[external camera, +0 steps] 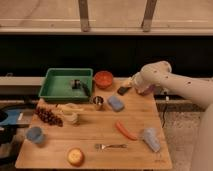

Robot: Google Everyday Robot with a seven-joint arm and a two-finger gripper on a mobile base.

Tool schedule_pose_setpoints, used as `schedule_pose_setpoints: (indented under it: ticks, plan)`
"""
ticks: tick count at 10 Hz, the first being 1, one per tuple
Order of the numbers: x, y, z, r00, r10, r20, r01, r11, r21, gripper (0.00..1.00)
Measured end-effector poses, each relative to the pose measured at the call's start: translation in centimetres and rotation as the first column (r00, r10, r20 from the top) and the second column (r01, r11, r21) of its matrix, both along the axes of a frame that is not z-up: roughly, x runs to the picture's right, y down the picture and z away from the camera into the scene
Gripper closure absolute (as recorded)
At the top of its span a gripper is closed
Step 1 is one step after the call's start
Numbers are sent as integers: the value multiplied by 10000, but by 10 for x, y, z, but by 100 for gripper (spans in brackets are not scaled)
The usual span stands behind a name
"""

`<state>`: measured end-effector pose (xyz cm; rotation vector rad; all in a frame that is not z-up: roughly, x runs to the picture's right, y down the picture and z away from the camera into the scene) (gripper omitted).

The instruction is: Wipe purple bowl with eraser

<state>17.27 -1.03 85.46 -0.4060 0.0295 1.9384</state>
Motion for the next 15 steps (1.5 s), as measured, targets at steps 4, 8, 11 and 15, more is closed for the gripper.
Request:
schedule_pose_setpoints:
  ticks: [4, 8, 11, 15]
  plan:
    - [-17, -10, 23, 9969, -213, 756, 225, 9996, -150, 32]
    - [-39, -14, 36, 9892, -734, 1268, 790, 9961, -401, 32]
    - [-52, -11, 46, 9839, -979, 1496, 1089, 9918, -672, 32]
    - [-48, -15, 49, 9976, -452, -518, 467, 9985, 288, 32]
